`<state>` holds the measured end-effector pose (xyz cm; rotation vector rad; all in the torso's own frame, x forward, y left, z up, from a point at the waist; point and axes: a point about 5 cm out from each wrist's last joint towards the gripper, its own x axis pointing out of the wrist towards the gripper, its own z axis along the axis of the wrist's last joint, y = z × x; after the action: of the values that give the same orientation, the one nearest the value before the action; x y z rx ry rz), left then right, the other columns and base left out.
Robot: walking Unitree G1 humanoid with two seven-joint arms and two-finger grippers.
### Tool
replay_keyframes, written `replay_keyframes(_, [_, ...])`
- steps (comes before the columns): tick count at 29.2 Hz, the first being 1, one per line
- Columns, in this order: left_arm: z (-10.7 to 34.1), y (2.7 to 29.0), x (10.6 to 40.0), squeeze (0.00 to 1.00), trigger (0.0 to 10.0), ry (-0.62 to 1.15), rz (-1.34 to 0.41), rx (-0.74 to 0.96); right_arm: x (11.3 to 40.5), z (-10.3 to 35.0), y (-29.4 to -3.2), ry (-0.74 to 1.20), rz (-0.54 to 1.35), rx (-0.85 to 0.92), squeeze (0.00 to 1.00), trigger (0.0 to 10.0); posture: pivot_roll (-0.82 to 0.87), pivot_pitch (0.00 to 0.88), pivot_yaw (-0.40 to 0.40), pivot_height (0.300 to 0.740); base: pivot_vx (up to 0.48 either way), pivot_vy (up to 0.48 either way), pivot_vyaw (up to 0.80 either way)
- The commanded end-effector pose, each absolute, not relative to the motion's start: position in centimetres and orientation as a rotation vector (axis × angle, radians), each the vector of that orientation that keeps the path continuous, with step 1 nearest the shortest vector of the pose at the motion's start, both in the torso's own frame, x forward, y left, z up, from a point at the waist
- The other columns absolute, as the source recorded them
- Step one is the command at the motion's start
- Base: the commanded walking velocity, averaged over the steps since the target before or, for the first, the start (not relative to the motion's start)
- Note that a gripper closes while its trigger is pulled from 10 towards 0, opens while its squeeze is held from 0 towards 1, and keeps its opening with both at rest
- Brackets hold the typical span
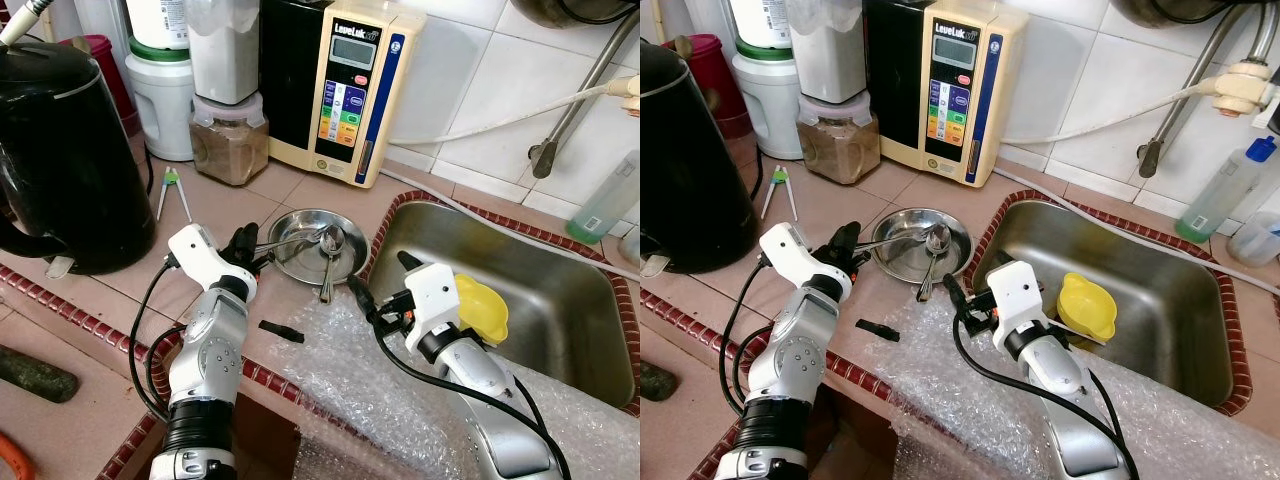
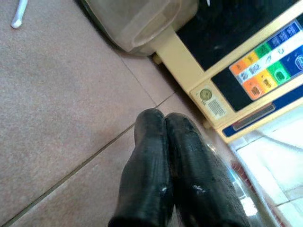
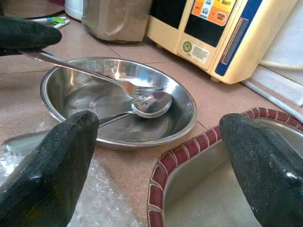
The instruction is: Kitchen organization
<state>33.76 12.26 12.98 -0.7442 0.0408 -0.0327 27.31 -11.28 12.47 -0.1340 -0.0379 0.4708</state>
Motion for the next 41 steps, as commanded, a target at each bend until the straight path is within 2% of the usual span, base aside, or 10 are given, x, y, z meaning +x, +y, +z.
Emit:
replay_keyframes(1, [12.9,12.1,33.9,0.00,0.0,0.061,-0.023,-0.767,27.3,12.4,-11.6,-0.025,0.470,-0.137,0.00,10.0,0.15,0.000,-0.073,0.740,0.000,0.000,0.00])
replay_keyframes(10, [13.7,12.6,34.2,0.00,0.0,0.017,-0.018,-0.852,27.5,12.4,-11.7,-0.021,0.469,-0.139,0.00,10.0,0.15,0.000,-0.074,0.740,0.000,0.000,0.00])
replay_keyframes(12, [15.0,12.8,34.2,0.00,0.0,-0.067,-0.054,-0.857,27.5,12.5,-11.7,-0.032,0.471,-0.158,0.00,10.0,0.15,0.000,-0.075,0.740,0.000,0.000,0.00])
replay_keyframes(18, [16.4,12.7,34.3,0.00,0.0,-0.133,-0.105,-0.884,27.6,12.8,-11.7,-0.061,0.478,-0.175,0.00,10.0,0.15,0.000,-0.079,0.740,0.000,0.000,0.00])
replay_keyframes(32, [18.0,10.3,34.0,0.00,0.0,-0.151,-0.325,-0.726,27.9,14.2,-11.3,-0.158,0.547,-0.291,0.00,10.0,0.15,0.000,-0.080,0.740,0.000,0.000,0.00])
replay_keyframes(41, [18.3,8.6,33.5,0.00,0.0,-0.143,-0.449,-0.653,29.4,15.3,-10.3,-0.238,0.570,-0.397,0.00,10.0,0.15,0.000,-0.071,0.740,0.000,0.000,0.00])
